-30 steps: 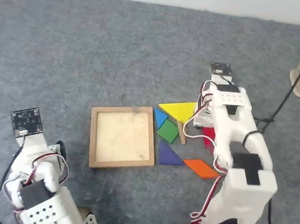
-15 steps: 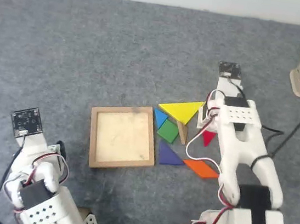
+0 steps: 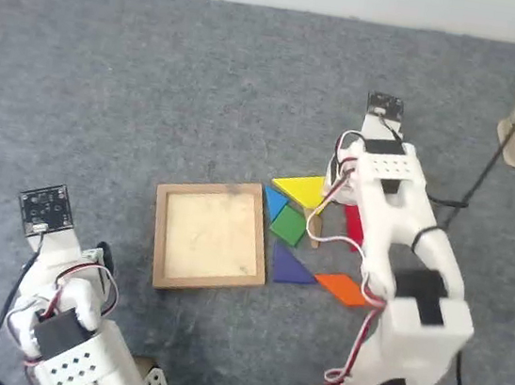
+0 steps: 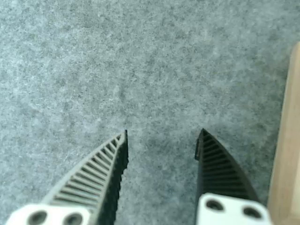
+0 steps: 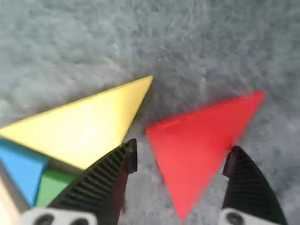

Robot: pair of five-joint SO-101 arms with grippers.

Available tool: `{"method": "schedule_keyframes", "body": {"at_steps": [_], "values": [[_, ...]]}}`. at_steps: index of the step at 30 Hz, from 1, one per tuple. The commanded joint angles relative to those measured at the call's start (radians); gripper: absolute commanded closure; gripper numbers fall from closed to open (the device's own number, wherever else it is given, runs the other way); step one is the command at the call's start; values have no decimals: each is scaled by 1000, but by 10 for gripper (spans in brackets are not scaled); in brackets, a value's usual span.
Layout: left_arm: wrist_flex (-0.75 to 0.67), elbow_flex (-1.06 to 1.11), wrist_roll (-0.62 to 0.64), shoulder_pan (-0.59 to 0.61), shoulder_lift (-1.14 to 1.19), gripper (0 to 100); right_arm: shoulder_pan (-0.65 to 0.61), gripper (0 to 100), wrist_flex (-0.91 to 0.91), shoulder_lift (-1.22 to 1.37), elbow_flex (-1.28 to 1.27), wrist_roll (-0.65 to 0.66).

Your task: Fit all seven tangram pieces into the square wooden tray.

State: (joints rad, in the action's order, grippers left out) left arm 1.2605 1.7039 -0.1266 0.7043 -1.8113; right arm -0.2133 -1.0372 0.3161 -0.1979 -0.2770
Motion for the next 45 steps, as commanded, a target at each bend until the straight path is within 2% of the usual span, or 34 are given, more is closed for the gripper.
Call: {"method": "schedule_keyframes", "body": {"at_steps": [1,5,14,17,27,34,40,45], "values": [[3,-19,9,-3,-11,775,-5,705,-5,30,84,-18],[3,-19,9,-3,-11,775,-1,706,15,56,81,-17],[3,-19,9,-3,-11,775,94,706,2,47,57,-25],[3,-19,9,-3,-11,775,111,706,-36,47,63,-86],[3,-19,9,-3,-11,775,242,706,-165,-38,69,-91],[3,-19,9,-3,-11,775,183,706,-117,-157,74,-95],[3,-19,9,-3,-11,775,166,705,-8,-76,75,-95],[3,-19,9,-3,-11,775,170,705,-2,-7,92,-95]]}}
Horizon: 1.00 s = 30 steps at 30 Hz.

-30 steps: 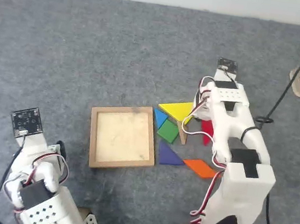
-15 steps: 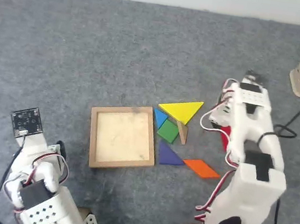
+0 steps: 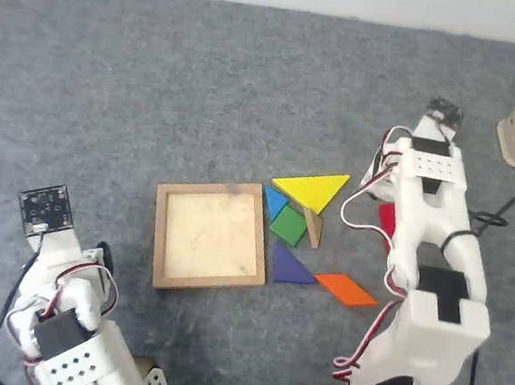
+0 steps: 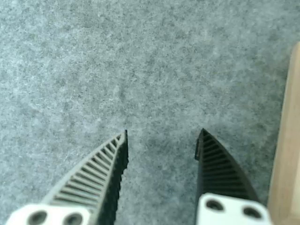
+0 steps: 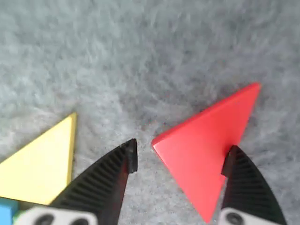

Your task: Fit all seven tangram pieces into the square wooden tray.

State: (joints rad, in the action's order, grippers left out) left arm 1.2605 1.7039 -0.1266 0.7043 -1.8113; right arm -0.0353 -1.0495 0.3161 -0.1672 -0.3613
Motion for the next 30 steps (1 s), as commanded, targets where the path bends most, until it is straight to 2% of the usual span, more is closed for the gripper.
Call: {"method": "schedule_keyframes", "body": {"at_steps": [1,7,14,19,27,30], "values": [[3,-19,9,-3,-11,775,-2,705,4,2,66,-11],[3,-19,9,-3,-11,775,70,705,-15,44,71,-5],[3,-19,9,-3,-11,775,74,711,-19,108,71,-3],[3,-19,9,-3,-11,775,82,814,-33,114,71,-3],[3,-19,9,-3,-11,775,81,893,-62,110,72,0],[3,-19,9,-3,-11,775,74,935,-70,74,64,40]]}}
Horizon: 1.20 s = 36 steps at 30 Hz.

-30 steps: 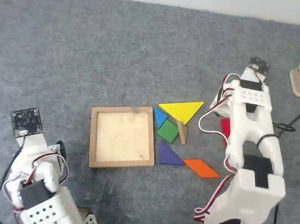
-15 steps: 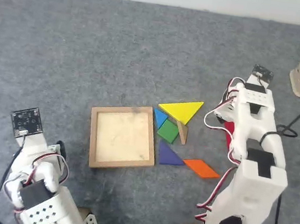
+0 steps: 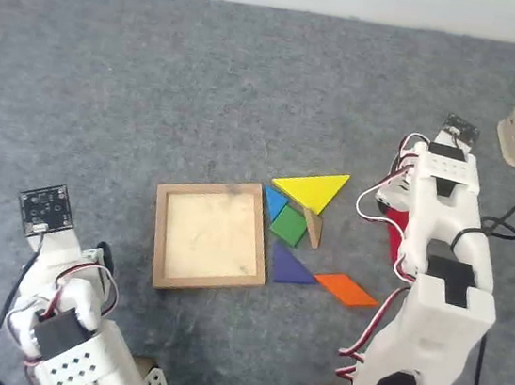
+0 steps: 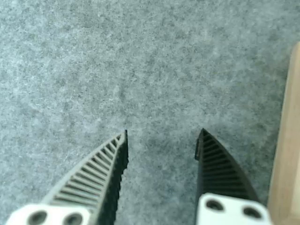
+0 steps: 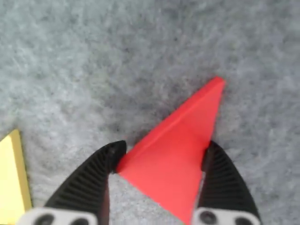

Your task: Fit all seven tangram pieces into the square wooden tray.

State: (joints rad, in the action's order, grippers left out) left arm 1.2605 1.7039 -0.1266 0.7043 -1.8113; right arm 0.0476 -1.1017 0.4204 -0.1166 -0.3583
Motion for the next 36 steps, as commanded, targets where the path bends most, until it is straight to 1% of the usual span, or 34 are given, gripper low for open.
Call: {"method": "schedule_keyframes", "body": {"at_steps": [1,13,15,19,22,26,30,36], "values": [[3,-19,9,-3,-11,775,-8,943,-21,-44,14,38],[3,-19,9,-3,-11,775,-5,964,-12,-217,-109,46],[3,-19,9,-3,-11,775,-10,996,-12,-248,-121,87],[3,-19,9,-3,-11,775,-50,994,-22,-346,-137,115],[3,-19,9,-3,-11,775,-156,994,-22,-444,-163,130],[3,-19,9,-3,-11,775,-380,994,-5,-532,-176,201],[3,-19,9,-3,-11,775,-567,994,53,-529,-175,261],[3,-19,9,-3,-11,775,-753,993,76,-407,-77,250]]}}
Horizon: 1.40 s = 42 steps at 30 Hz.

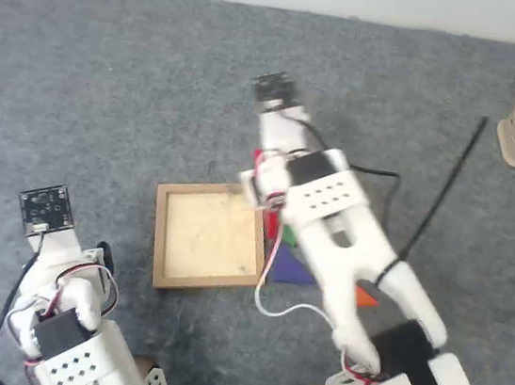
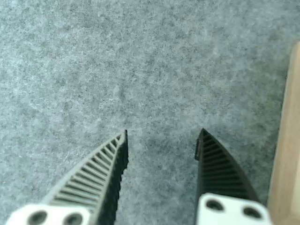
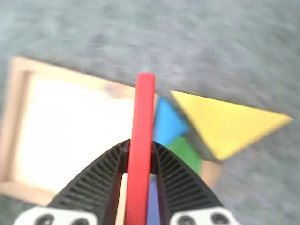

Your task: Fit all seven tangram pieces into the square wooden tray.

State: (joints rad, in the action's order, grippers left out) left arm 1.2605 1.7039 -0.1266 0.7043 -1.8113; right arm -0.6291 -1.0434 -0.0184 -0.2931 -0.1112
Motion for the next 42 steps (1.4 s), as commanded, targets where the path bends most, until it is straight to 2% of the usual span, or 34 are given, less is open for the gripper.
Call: {"method": "schedule_keyframes", "body": {"at_steps": [1,8,14,22,26,35,42], "values": [[3,-19,9,-3,-11,775,-97,993,18,64,127,-21],[3,-19,9,-3,-11,775,-147,987,10,294,262,-160],[3,-19,9,-3,-11,775,-166,820,-39,335,284,-163],[3,-19,9,-3,-11,775,-50,818,-96,291,284,-158],[3,-19,9,-3,-11,775,-7,819,-111,285,281,-107],[3,-19,9,-3,-11,775,-7,819,-108,222,232,-64],[3,-19,9,-3,-11,775,-77,819,79,84,-2,83]]}}
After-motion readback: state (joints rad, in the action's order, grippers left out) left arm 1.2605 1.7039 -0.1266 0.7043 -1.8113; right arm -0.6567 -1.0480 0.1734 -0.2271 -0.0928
